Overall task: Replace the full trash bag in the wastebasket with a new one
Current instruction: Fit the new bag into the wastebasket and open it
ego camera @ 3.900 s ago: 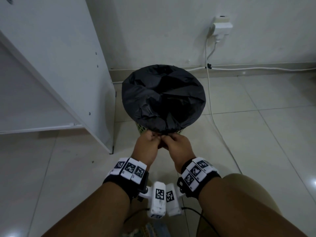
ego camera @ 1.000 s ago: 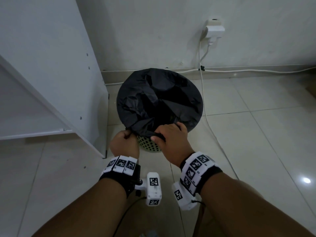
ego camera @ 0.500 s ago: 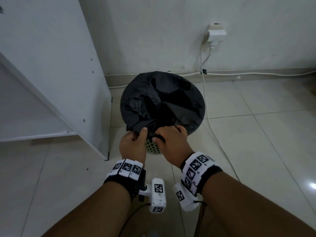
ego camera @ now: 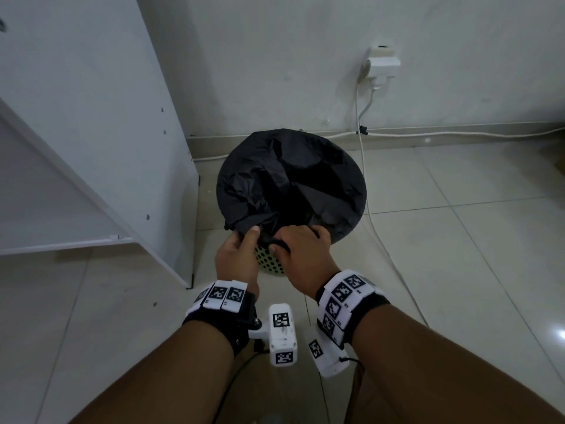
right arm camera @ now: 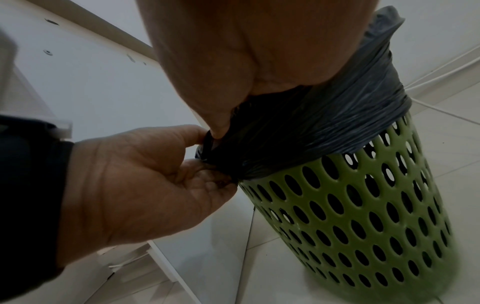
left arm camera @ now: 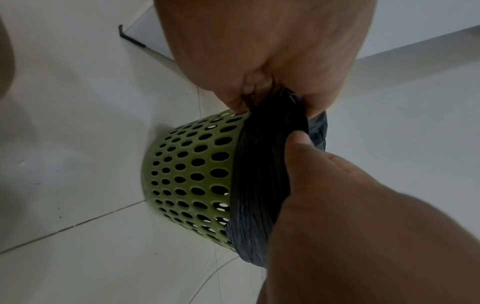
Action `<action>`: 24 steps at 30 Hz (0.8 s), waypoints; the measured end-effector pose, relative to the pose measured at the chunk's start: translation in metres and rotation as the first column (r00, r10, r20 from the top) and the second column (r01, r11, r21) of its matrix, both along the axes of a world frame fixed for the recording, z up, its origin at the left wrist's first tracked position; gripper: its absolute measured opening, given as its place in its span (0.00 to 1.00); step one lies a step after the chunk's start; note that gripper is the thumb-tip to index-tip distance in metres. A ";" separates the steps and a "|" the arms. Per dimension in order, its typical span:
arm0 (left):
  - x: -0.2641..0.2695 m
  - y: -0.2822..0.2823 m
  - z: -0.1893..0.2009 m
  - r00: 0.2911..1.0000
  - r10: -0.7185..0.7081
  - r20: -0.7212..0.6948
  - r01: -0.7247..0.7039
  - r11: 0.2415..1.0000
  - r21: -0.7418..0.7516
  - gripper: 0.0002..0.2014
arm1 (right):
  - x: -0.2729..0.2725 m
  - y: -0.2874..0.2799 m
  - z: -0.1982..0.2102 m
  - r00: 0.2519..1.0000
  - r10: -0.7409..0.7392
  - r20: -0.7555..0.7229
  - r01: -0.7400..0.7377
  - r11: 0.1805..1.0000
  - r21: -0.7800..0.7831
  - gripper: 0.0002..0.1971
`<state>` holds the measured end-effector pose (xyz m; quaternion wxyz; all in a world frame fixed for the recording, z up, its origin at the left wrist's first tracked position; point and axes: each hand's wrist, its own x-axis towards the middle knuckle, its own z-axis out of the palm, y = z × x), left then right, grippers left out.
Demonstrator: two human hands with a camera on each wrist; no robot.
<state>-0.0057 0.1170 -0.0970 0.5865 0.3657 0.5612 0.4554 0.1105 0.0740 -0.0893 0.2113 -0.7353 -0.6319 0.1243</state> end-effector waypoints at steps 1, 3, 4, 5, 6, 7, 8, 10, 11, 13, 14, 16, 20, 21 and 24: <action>0.001 0.001 0.000 1.000 0.005 -0.025 -0.005 1.000 0.015 0.11 | -0.001 0.001 -0.001 1.000 -0.004 0.009 0.004 1.000 0.000 0.08; 0.002 0.001 0.002 0.997 0.021 -0.072 -0.019 0.999 0.036 0.10 | 0.000 0.002 0.000 1.000 0.001 0.026 -0.001 1.000 -0.003 0.08; 0.003 0.000 0.002 0.996 0.033 -0.085 -0.030 0.999 0.038 0.09 | 0.001 0.001 0.002 0.999 0.016 0.027 -0.016 1.000 -0.002 0.08; 0.004 0.001 0.003 0.995 0.045 -0.094 -0.042 0.999 0.034 0.08 | 0.003 0.000 0.003 0.999 0.042 0.026 -0.042 0.999 0.000 0.08; 0.004 0.001 0.003 0.994 0.052 -0.100 -0.050 0.998 0.024 0.06 | 0.006 -0.001 0.003 0.997 0.074 0.023 -0.075 0.997 0.003 0.10; 0.005 0.003 0.003 0.993 0.049 -0.108 -0.047 0.999 0.018 0.06 | 0.010 -0.003 0.003 0.994 0.110 0.023 -0.110 0.994 0.008 0.12; 0.006 0.004 0.003 0.992 0.040 -0.124 -0.038 0.999 0.019 0.07 | 0.015 -0.006 0.002 0.989 0.143 0.033 -0.143 0.990 0.015 0.15; 0.006 0.006 0.003 0.989 0.027 -0.143 -0.023 0.999 0.032 0.10 | 0.027 -0.012 -0.003 0.979 0.168 0.115 -0.172 0.985 0.023 0.20; 0.007 0.007 0.002 0.990 0.024 -0.140 -0.019 0.999 0.037 0.10 | 0.034 -0.016 -0.006 0.975 0.152 0.164 -0.158 0.987 0.023 0.21; 0.007 0.006 0.000 0.991 0.007 -0.130 -0.002 0.999 0.039 0.09 | 0.043 -0.023 -0.012 0.971 0.112 0.210 -0.123 0.991 0.043 0.22; 0.007 0.006 -0.001 0.993 0.007 -0.121 -0.003 0.999 0.037 0.07 | 0.045 -0.025 -0.013 0.973 0.101 0.209 -0.116 0.991 0.061 0.22; 0.006 0.005 -0.004 0.995 0.031 -0.098 -0.028 0.999 0.036 0.05 | 0.044 -0.024 -0.012 0.980 0.079 0.181 -0.098 0.990 0.098 0.21; 0.005 0.007 -0.002 0.997 0.055 -0.063 -0.052 0.997 0.048 0.18 | 0.042 -0.015 -0.007 0.985 0.076 0.156 -0.090 0.992 0.085 0.22; 0.006 0.009 0.000 0.997 0.060 -0.044 -0.058 0.997 0.041 0.21 | 0.044 -0.014 -0.008 0.985 0.080 0.154 -0.094 0.992 0.082 0.22; 0.011 0.013 0.001 0.997 0.070 -0.015 -0.070 0.997 0.017 0.27 | 0.050 -0.013 -0.011 0.985 0.083 0.149 -0.094 0.993 0.067 0.23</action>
